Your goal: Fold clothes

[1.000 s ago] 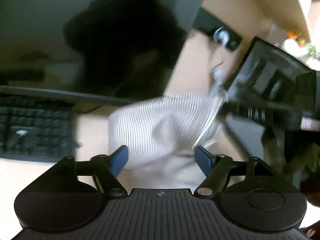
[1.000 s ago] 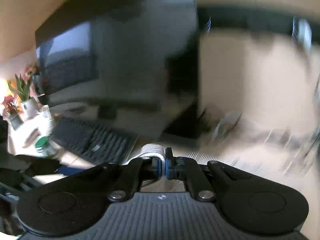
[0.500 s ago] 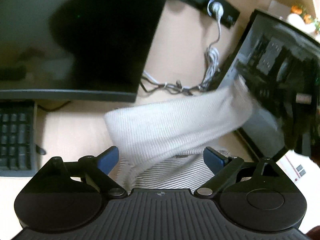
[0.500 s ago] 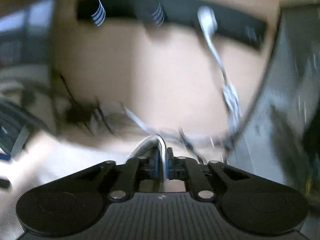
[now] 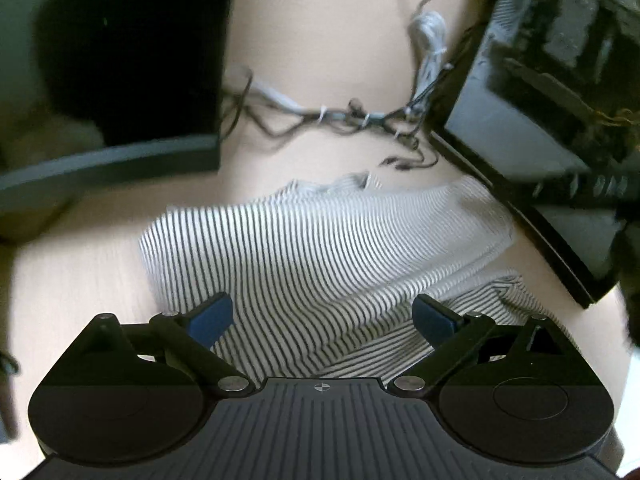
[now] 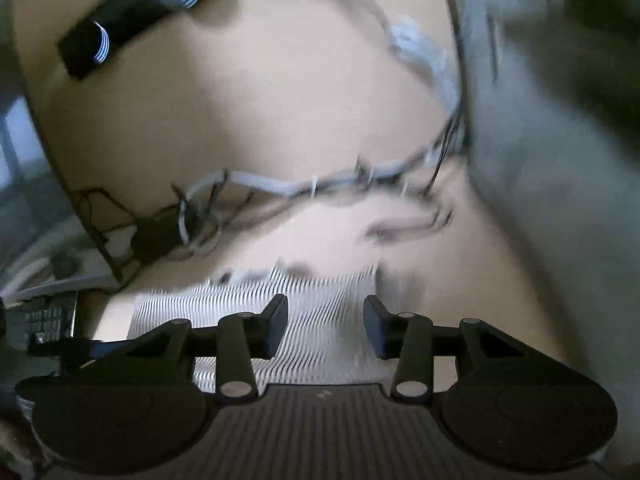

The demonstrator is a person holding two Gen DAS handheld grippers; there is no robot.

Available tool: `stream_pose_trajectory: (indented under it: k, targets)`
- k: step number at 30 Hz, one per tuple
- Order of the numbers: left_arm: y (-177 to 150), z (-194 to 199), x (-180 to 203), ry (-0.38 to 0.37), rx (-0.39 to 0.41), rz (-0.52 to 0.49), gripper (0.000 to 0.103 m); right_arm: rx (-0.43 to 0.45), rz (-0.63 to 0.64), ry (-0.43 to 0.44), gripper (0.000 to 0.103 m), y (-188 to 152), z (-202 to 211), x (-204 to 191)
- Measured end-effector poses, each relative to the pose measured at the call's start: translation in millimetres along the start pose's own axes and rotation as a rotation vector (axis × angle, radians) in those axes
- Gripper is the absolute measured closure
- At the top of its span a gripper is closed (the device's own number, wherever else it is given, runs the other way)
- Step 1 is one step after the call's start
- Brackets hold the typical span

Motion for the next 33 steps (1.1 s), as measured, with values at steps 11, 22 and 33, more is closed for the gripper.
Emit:
stream_pose_trajectory:
  k: [11, 22, 33]
  targets:
    - [-18.3, 1.7, -2.3, -0.023, -0.02, 0.187, 0.0, -0.102, 0.218, -0.05, 0.059, -20.7, -49.1, 16.4]
    - [7.3, 14.4, -50.2, 0.142, 0.032, 0.288, 0.0, 0.034, 0.213, -0.007, 0.061, 7.7, -19.6, -14.4]
    - [-8.7, 58.1, -71.0, 0.303, 0.035, 0.409, 0.0, -0.023, 0.188, 0.074, 0.068, 41.1, -62.3, -23.0]
Point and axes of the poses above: each gripper's, at about its wrist camera, not at the fingertips, and z roughly against the way its jaws point, x to its right, y to its top, the point moved 10 cm from there along -z, roughly the way its jaws point, and after that the axes turned 11 degrees about z, right-handed, at the moved point
